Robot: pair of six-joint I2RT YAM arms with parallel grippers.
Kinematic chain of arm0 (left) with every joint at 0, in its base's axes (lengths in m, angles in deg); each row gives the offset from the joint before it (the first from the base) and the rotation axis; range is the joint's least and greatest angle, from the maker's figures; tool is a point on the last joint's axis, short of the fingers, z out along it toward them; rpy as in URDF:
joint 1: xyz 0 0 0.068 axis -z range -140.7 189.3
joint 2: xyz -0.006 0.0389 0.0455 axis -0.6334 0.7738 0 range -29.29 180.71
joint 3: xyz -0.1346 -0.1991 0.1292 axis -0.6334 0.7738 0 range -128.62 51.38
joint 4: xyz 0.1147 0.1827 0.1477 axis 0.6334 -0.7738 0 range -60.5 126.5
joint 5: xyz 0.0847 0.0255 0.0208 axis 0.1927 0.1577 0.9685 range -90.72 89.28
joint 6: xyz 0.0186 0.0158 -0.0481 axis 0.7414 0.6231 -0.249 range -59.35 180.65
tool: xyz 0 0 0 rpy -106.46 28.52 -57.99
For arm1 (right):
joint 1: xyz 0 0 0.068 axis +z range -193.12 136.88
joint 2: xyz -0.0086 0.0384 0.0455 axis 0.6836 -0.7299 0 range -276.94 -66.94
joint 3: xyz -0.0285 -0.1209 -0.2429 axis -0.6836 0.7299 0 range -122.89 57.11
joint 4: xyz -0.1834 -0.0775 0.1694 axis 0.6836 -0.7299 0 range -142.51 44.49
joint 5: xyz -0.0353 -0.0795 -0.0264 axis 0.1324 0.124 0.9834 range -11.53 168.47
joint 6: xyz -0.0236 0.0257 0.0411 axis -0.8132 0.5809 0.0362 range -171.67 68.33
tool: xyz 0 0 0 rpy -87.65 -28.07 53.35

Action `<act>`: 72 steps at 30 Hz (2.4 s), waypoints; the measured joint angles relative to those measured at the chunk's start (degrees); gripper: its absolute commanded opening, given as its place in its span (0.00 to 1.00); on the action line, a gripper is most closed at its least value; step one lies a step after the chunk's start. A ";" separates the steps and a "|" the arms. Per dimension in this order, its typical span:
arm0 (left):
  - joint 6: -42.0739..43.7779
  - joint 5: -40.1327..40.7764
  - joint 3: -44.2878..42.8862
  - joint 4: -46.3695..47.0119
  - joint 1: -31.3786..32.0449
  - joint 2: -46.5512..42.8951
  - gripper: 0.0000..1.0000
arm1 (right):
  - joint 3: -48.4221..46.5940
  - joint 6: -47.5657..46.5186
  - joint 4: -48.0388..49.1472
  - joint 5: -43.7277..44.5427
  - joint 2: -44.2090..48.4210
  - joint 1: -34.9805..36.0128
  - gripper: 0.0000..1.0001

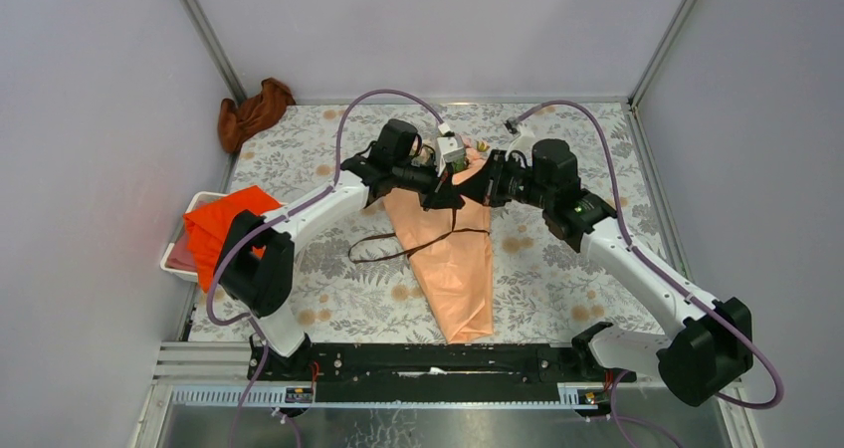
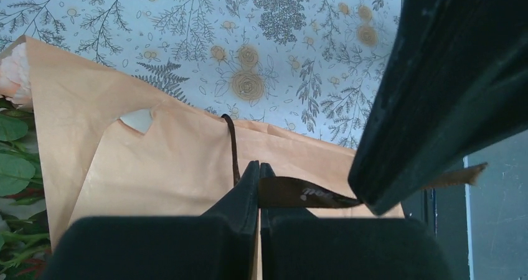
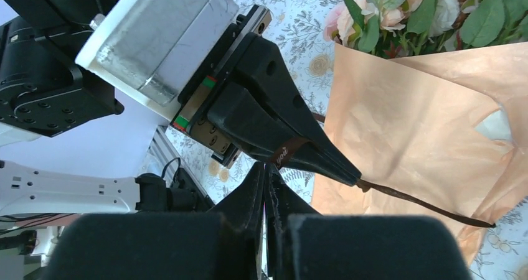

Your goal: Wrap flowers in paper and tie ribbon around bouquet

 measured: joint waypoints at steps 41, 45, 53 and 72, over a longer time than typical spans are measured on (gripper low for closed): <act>-0.39 22.88 5.79 -11.43 -14.45 -4.13 0.82 | 17.18 -8.39 37.22 4.15 -19.82 3.67 0.00; 3.10 32.96 14.38 -13.14 -17.07 -4.48 0.83 | 16.72 -7.89 35.89 4.15 -19.82 3.67 0.00; 6.69 41.75 20.41 -14.38 -16.35 -2.01 0.66 | 13.97 -8.02 32.81 4.20 -19.82 4.61 0.00; 14.05 51.56 23.82 -8.63 -11.30 -3.34 0.00 | 4.02 -11.91 15.65 8.31 -10.95 4.87 0.00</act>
